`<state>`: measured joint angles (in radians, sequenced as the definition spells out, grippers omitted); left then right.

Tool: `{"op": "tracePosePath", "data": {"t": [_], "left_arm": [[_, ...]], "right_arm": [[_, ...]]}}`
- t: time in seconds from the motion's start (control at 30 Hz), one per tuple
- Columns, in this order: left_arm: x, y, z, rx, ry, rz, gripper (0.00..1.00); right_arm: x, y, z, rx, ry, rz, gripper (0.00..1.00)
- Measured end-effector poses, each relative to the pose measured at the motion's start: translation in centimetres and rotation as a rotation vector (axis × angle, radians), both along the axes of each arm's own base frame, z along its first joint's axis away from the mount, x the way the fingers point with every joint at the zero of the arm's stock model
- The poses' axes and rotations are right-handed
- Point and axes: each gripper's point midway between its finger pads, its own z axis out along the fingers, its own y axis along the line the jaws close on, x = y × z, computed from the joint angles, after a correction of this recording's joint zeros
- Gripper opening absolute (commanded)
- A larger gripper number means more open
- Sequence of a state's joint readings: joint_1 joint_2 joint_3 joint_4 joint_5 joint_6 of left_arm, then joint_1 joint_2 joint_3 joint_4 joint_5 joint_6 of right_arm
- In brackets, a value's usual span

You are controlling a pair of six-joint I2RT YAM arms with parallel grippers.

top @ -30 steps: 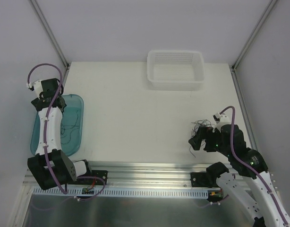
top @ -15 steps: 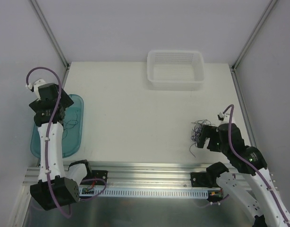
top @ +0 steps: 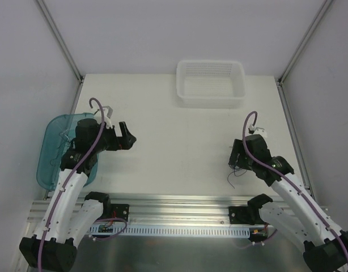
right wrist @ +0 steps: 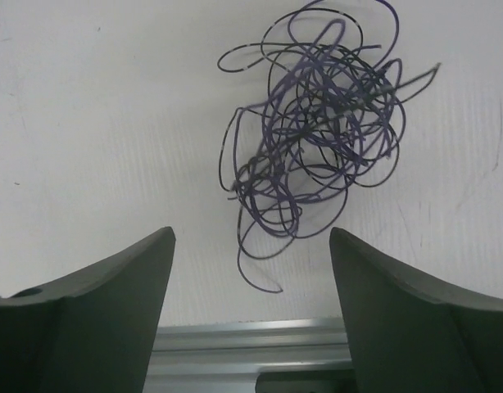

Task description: Untangle the cables

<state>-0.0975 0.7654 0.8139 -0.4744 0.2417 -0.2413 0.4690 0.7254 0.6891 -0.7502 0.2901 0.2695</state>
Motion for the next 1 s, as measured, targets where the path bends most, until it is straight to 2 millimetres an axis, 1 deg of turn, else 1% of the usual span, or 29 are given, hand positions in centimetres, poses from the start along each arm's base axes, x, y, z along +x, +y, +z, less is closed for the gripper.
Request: {"op": "tracePosePath", "data": {"t": [0.07, 0.1, 0.13, 0.17, 0.2, 0.27, 0.3, 0.37, 0.4, 0.47, 0.5, 0.6, 0.63, 0.67, 0.73, 0.77, 0.83, 0.87, 0.97, 1.0], "left_arm": [[-0.9, -2.1, -2.1, -0.024, 0.034, -0.096, 0.99], [-1.4, -2.9, -2.9, -0.035, 0.052, -0.132, 0.99], [-1.9, -3.5, -3.6, -0.045, 0.071, -0.164, 0.99], [-2.2, -3.9, -4.0, -0.054, 0.083, -0.186, 0.99], [-2.4, -4.1, -4.1, -0.059, 0.086, -0.197, 0.99], [-2.2, -4.4, -3.7, -0.07, 0.064, -0.213, 0.99], [-2.0, -4.5, -3.4, -0.073, 0.05, -0.218, 0.99], [-1.9, -4.7, -3.1, -0.08, 0.034, -0.229, 0.99], [-1.9, -4.8, -3.0, -0.085, 0.03, -0.236, 0.99], [-2.0, -5.0, -3.1, -0.089, 0.029, -0.242, 0.99], [-2.0, -5.0, -3.1, -0.09, 0.03, -0.244, 0.99], [-2.2, -5.2, -3.1, -0.098, 0.032, -0.256, 0.99], [-2.2, -5.3, -3.1, -0.1, 0.032, -0.261, 0.99], [-2.2, -5.3, -3.1, -0.103, 0.033, -0.265, 0.99], [-2.3, -5.6, -3.1, -0.111, 0.037, -0.278, 0.99], [-2.3, -5.6, -3.1, -0.114, 0.038, -0.282, 0.99], [-2.4, -5.7, -3.2, -0.118, 0.042, -0.288, 0.99], [-2.4, -5.8, -3.3, -0.12, 0.045, -0.291, 0.99], [-2.9, -6.4, -3.6, -0.129, 0.059, -0.314, 0.99], [-3.2, -6.8, -3.6, -0.136, 0.067, -0.326, 0.99]], "right_arm": [[1.1, 0.6, -0.8, -0.008, 0.015, 0.002, 0.68], [1.7, 0.9, -1.4, -0.012, 0.021, 0.004, 0.6], [2.2, 1.1, -1.9, -0.016, 0.026, 0.009, 0.54], [2.6, 1.4, -2.3, -0.017, 0.029, 0.014, 0.49], [2.9, 1.7, -2.8, -0.017, 0.033, 0.021, 0.37], [3.4, 2.4, -3.2, -0.014, 0.035, 0.044, 0.23], [3.7, 3.0, -3.3, -0.005, 0.032, 0.062, 0.14], [4.0, 4.8, -3.5, 0.012, 0.025, 0.126, 0.07], [3.8, 6.0, -3.5, 0.024, 0.023, 0.174, 0.03], [3.4, 8.7, -3.4, 0.047, 0.02, 0.284, 0.02], [2.9, 10.4, -3.3, 0.062, 0.022, 0.357, 0.01], [1.6, 15.7, -2.4, 0.11, 0.028, 0.563, 0.01], [1.2, 17.4, -2.2, 0.119, 0.032, 0.625, 0.04], [0.8, 19.0, -1.9, 0.125, 0.033, 0.675, 0.15], [0.2, 21.6, -1.6, 0.127, 0.036, 0.754, 0.3], [-0.1, 22.7, -1.4, 0.124, 0.037, 0.784, 0.45], [-0.4, 24.5, -1.0, 0.112, 0.034, 0.823, 0.57], [-0.5, 25.1, -0.7, 0.106, 0.031, 0.835, 0.65], [-0.7, 25.9, 0.8, 0.085, 0.012, 0.85, 0.74], [-0.7, 26.0, 1.6, 0.077, -0.001, 0.847, 0.75]]}}
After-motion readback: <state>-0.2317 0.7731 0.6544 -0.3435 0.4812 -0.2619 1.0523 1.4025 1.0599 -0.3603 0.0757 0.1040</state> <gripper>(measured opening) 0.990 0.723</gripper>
